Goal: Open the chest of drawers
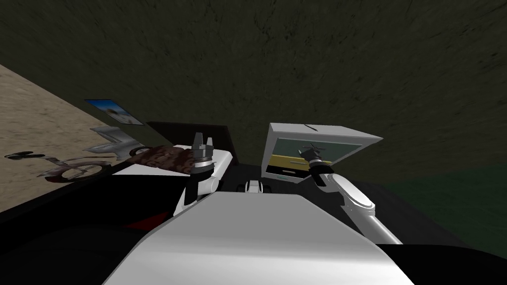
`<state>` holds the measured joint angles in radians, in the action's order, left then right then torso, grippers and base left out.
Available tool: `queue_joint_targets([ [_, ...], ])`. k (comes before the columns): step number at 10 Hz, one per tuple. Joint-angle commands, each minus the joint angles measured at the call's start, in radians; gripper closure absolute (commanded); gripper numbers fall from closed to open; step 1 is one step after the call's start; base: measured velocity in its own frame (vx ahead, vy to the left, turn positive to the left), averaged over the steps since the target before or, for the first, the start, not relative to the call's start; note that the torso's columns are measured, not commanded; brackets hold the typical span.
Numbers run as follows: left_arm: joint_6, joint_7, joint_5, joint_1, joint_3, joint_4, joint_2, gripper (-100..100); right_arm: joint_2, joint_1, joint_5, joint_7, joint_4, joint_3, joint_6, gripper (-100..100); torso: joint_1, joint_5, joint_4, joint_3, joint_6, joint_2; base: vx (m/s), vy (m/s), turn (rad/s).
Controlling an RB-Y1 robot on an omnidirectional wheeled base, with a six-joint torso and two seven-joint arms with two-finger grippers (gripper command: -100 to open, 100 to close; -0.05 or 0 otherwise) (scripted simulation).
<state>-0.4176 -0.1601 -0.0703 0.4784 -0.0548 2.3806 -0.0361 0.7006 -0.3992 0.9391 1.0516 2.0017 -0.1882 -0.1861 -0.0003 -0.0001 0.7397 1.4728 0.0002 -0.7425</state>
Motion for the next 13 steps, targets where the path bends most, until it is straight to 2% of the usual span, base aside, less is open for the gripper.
queue_joint_targets([
  [1, 0.0, 0.0, 0.0, 0.0, 0.0, 0.0, 0.0, 0, 0.002, 0.0, -0.002, -0.001, 0.001, -0.001, -0.002, 100, 0.0, 0.0, -0.001, 0.001, 0.0, 0.0, 0.011, 0.002, 0.001],
  [9, 0.0, 0.0, 0.0, -0.001, 0.0, 0.0, 0.0, 0, 0.022, -0.043, -0.015, -0.004, 0.052, 0.007, 0.01, 100, 0.001, -0.001, -0.002, 0.002, -0.001, 0.003, -0.16, 0.027, -0.056],
  [10, 0.0, 0.0, 0.0, -0.001, 0.0, 0.0, 0.0, 0, 0.068, -0.061, -0.049, -0.018, 0.068, -0.018, -0.001, -100, 0.0, -0.001, -0.002, 0.001, -0.001, 0.002, -0.074, 0.028, -0.096],
  [13, 0.0, 0.0, 0.0, 0.0, 0.0, 0.0, 0.0, 0, 0.137, -0.091, -0.1, -0.04, 0.096, -0.048, -0.014, -100, 0.001, 0.001, -0.004, 0.01, -0.001, 0.014, 0.061, 0.034, -0.063],
])
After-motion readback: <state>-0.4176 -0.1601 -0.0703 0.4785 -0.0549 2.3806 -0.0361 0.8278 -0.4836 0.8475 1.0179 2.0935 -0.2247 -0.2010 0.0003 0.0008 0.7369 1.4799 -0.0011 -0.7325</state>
